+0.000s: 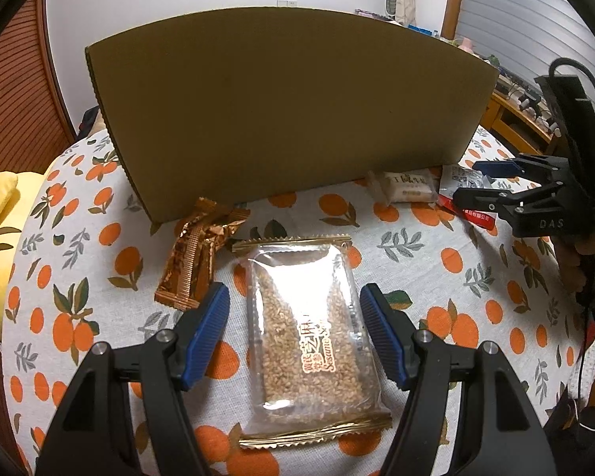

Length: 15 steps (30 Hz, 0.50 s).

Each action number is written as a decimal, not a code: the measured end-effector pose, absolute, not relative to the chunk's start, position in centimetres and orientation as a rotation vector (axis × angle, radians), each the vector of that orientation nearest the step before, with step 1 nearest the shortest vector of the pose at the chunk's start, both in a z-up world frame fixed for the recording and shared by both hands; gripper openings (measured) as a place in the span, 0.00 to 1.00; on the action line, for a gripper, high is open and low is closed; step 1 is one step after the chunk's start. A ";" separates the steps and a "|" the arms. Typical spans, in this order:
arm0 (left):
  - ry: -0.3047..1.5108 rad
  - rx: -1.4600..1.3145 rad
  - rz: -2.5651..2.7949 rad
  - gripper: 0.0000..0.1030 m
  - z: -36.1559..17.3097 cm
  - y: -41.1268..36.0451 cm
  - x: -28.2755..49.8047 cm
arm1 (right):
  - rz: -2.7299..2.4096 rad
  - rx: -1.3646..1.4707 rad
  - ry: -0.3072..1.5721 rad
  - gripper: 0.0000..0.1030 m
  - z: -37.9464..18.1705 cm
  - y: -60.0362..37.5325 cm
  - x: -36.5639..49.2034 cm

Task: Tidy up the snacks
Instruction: 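Grasp the red-striped white packet with the right tool while the left tool grasps the sesame brittle bag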

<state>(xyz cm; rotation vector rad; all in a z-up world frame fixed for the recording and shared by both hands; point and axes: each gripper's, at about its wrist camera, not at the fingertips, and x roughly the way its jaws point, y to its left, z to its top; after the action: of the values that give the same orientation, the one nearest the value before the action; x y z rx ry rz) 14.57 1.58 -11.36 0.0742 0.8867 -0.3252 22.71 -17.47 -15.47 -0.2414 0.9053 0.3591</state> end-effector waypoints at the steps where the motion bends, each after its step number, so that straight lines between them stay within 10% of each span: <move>1: 0.887 0.075 -0.325 0.67 -11.4 1.6 14.6 | 0.365 -0.244 0.908 0.77 -15.5 -17.4 22.9; 8: 0.887 0.078 -0.324 0.64 -11.4 1.4 14.7 | 0.402 -0.255 0.925 0.78 -15.7 -17.3 23.0; 15: 0.881 0.071 -0.328 0.51 -11.3 1.6 14.5 | 0.455 -0.280 0.926 0.58 -15.5 -17.5 21.0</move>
<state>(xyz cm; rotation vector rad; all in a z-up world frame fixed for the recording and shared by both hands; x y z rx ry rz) 14.55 1.65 -11.26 0.0713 0.8806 -0.3278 21.02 -17.47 -15.54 -0.2797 0.9257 0.4549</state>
